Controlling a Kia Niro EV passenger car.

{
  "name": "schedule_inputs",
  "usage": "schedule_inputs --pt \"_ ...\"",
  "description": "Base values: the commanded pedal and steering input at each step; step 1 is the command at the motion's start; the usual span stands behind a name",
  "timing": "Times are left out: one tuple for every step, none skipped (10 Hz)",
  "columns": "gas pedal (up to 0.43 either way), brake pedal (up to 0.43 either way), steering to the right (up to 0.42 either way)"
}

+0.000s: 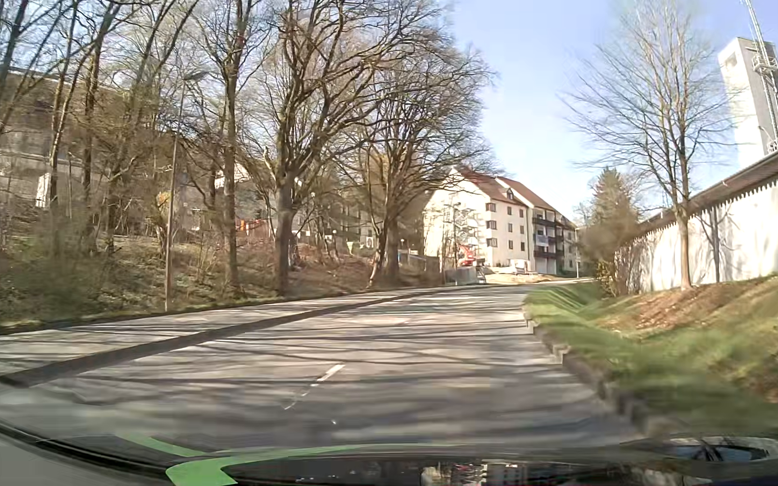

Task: Follow the waypoints while adhering to traffic rules and regulations

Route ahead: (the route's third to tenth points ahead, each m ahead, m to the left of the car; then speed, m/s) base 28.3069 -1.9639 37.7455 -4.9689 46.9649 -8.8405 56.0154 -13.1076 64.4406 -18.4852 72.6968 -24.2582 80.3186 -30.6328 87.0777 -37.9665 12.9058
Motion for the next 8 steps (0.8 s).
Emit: schedule_inputs --pt "0.248 0.000 0.043" --pt "0.248 0.000 0.043" --pt "0.248 0.000 0.043" --pt "0.248 0.000 0.043" --pt "0.248 0.000 0.044" --pt "0.248 0.000 0.045" --pt "0.248 0.000 0.046" --pt "0.260 0.000 0.046"
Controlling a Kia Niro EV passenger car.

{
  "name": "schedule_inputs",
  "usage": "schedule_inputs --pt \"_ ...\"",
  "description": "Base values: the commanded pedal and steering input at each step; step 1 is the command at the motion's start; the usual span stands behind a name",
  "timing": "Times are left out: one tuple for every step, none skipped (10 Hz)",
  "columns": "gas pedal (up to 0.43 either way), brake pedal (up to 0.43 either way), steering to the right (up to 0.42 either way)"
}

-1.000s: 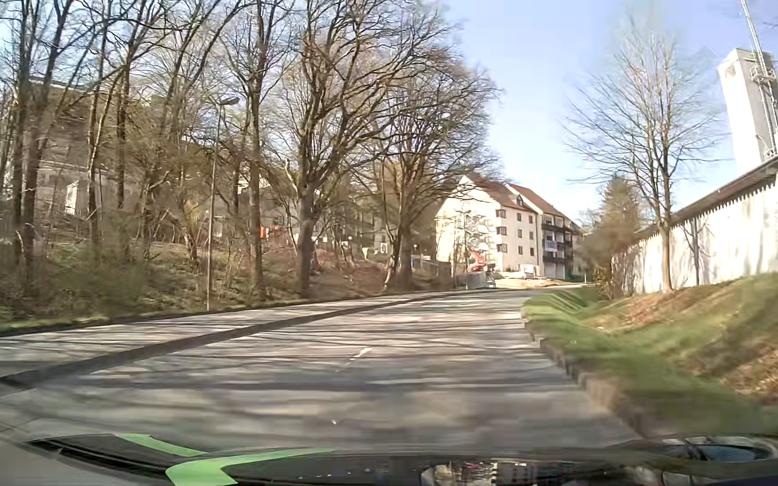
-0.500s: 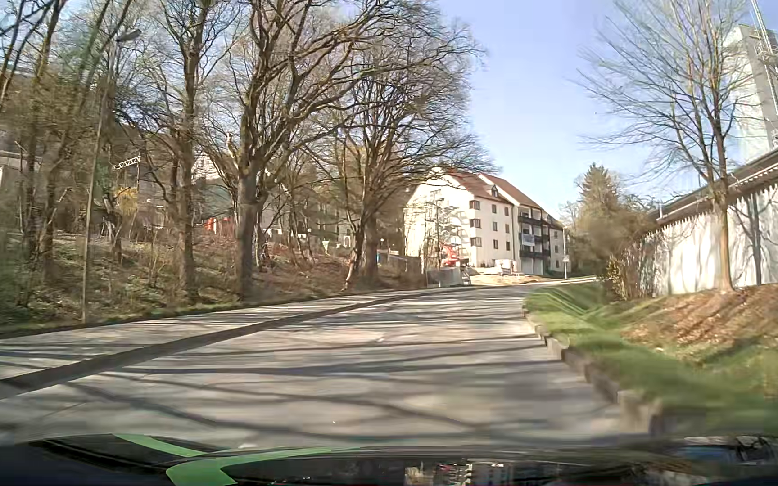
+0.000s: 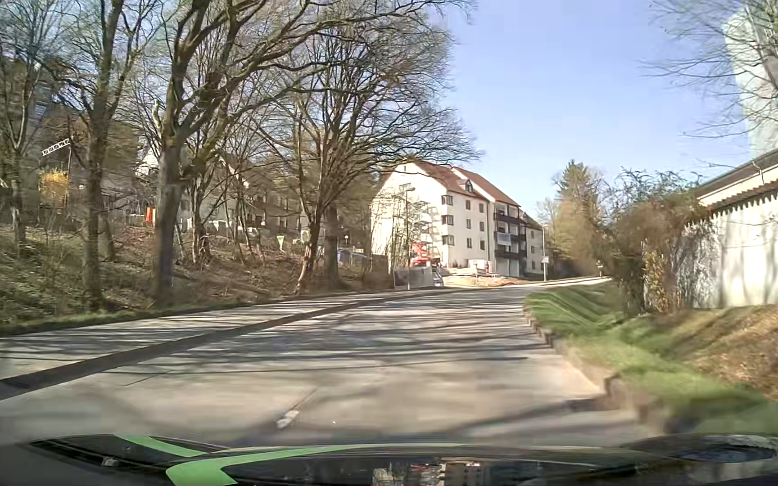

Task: Follow the waypoints while adhering to traffic rules and regulations

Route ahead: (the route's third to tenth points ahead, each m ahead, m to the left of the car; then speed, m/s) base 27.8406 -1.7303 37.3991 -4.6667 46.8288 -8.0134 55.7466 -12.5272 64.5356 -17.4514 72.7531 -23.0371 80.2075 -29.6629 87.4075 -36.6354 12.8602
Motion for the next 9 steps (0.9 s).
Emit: schedule_inputs --pt "0.260 0.000 0.046" --pt "0.260 0.000 0.045" --pt "0.260 0.000 0.045" --pt "0.260 0.000 0.045" --pt "0.260 0.000 0.045" --pt "0.260 0.000 0.045" --pt "0.260 0.000 0.045" --pt "0.260 0.000 0.045" --pt "0.260 0.000 0.045"
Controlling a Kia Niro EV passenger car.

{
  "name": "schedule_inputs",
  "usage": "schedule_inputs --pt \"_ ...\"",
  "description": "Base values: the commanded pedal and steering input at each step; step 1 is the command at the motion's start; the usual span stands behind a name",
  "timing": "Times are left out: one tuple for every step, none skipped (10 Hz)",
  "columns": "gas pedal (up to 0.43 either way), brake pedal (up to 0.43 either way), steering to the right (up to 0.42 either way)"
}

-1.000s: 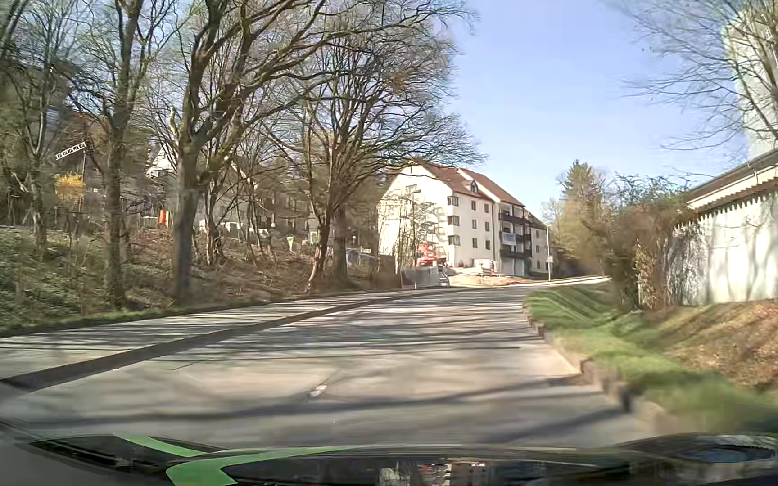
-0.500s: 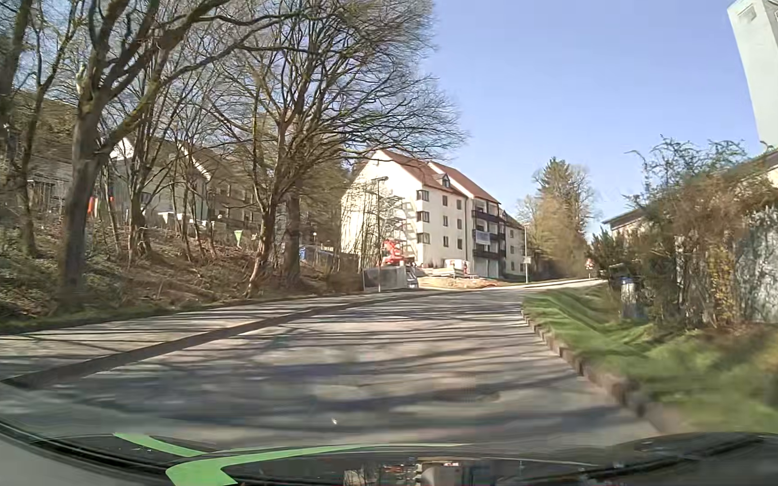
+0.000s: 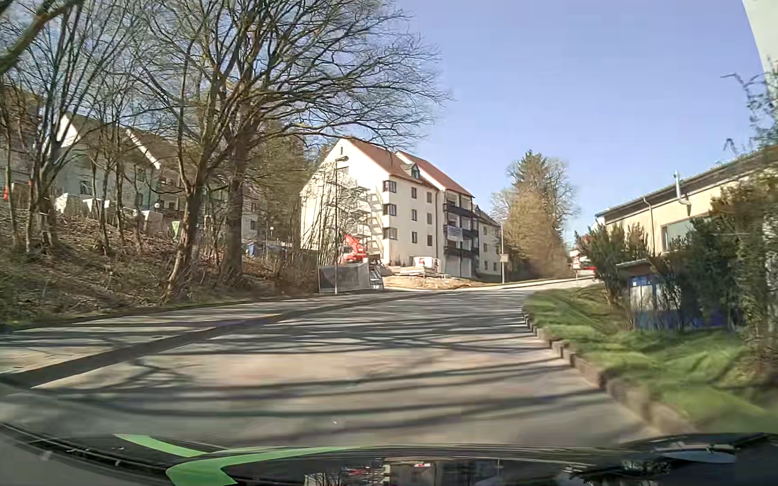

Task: Follow the waypoints while adhering to traffic rules and regulations

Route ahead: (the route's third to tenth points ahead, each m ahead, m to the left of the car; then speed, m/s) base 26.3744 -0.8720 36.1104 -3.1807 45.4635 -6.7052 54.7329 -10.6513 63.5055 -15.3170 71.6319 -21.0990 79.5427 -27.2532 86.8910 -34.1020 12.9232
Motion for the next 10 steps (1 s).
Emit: schedule_inputs --pt "0.260 0.000 0.045" --pt "0.260 0.000 0.045" --pt "0.260 0.000 0.045" --pt "0.260 0.000 0.045" --pt "0.260 0.000 0.046" --pt "0.260 0.000 0.047" --pt "0.260 0.000 0.049" --pt "0.260 0.000 0.049" --pt "0.260 0.000 0.049" --pt "0.260 0.000 0.049"
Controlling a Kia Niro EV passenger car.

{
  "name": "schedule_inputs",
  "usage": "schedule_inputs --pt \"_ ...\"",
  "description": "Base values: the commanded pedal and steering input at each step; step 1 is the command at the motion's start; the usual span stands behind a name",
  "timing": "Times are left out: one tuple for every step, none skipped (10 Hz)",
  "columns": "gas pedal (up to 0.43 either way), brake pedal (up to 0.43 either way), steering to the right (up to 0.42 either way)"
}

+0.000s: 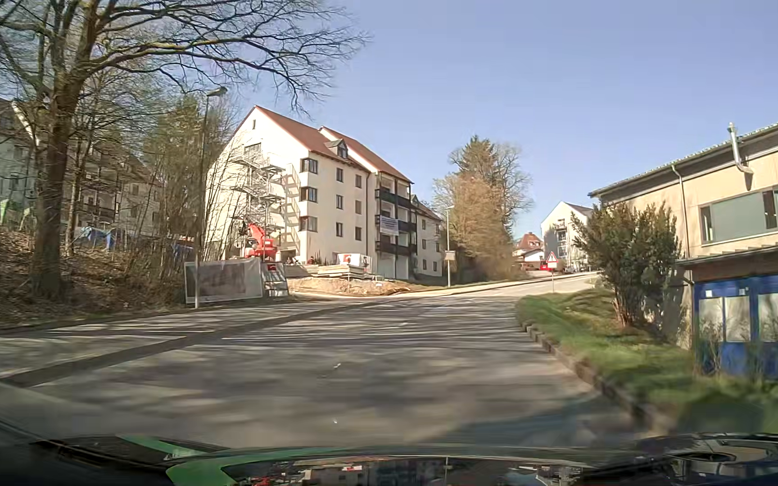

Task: Follow the waypoints while adhering to traffic rules and regulations

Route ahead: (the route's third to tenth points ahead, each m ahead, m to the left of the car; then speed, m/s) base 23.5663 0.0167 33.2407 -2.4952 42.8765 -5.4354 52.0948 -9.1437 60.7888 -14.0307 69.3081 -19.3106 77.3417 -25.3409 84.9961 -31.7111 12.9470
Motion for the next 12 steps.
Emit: schedule_inputs --pt "0.260 0.000 0.048" --pt "0.260 0.000 0.045" --pt "0.260 0.000 0.045" --pt "0.260 0.000 0.044" --pt "0.260 0.000 0.044" --pt "0.260 0.000 0.043" --pt "0.260 0.000 0.042" --pt "0.260 0.000 0.042" --pt "0.260 0.000 0.042" --pt "0.260 0.000 0.042" --pt "0.260 0.000 0.042" --pt "0.260 0.000 0.041"
